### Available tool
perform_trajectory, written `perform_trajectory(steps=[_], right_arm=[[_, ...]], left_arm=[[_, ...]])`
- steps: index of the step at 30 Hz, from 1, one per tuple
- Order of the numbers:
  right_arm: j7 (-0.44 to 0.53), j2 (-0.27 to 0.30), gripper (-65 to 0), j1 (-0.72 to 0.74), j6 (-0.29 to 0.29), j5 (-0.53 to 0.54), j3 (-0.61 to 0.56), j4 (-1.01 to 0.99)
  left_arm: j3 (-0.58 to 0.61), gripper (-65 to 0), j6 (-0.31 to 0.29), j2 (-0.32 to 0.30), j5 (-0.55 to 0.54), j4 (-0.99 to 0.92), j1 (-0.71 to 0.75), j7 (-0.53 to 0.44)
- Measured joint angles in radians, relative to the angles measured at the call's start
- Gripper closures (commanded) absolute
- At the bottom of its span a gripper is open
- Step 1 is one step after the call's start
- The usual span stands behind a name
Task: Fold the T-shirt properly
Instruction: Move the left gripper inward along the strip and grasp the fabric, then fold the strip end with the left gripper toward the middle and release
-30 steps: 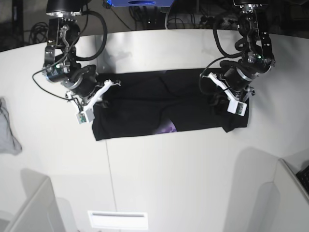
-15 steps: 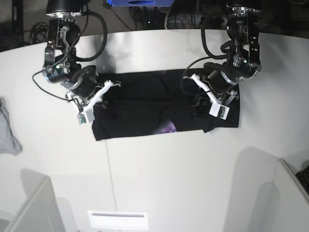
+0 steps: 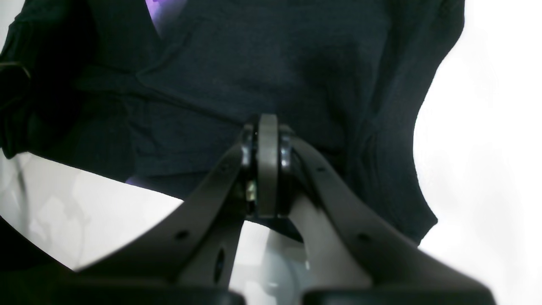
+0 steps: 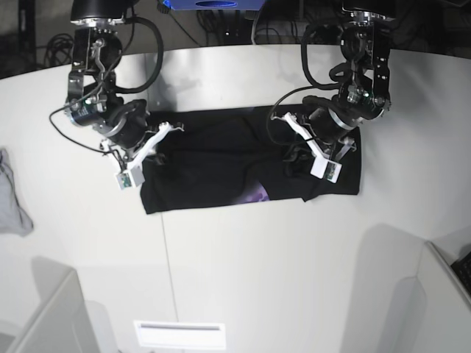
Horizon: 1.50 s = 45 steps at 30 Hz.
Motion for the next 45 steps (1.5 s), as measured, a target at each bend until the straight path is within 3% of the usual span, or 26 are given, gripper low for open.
perform_trajectory(steps=[12,20,22,25,32,34,36,37,41,45], right_arm=[[0.0,0.0,0.0,0.0,0.0,0.0,0.0,0.0],[0.0,0.0,0.0,0.0,0.0,0.0,0.0,0.0],[0.0,0.0,0.0,0.0,0.0,0.0,0.0,0.0],[0.0,0.0,0.0,0.0,0.0,0.0,0.0,0.0],[0.0,0.0,0.0,-0.001,0.0,0.0,0.0,0.0],[0.0,0.0,0.0,0.0,0.0,0.0,0.0,0.0],[0.0,0.0,0.0,0.0,0.0,0.0,0.0,0.0],[-0.001,0.002,0.0,-0.001,0.0,-0.002,0.002,0.0],[0.0,0.0,0.0,0.0,0.0,0.003,0.002,0.0],[0.0,0.0,0.0,0.014,0.0,0.0,0.002,-0.001]], left_arm=[[0.004,0.0,0.0,0.0,0.001,0.0,0.0,0.0],[0.004,-36.5,0.0,0.0,-0.002,0.0,0.0,0.0],[0.011,-42.0,0.001,0.003,-0.001,-0.001,-0.005,0.001],[0.053,-44.3,0.0,0.016,0.0,-0.001,-0.019,-0.002],[0.093,-42.1,0.002,0.016,0.005,0.034,-0.011,0.003],[0.059,-29.8,0.001,0.008,-0.003,0.092,0.004,0.001],[-0.023,-7.6,-0.016,0.0,-0.025,0.133,0.046,-0.014],[-0.076,0.0,-0.019,0.0,-0.02,0.132,0.069,-0.016],[-0.267,0.0,0.004,0.0,0.012,0.084,0.099,0.009],[-0.323,0.0,0.004,0.028,0.004,0.012,0.043,-0.004]])
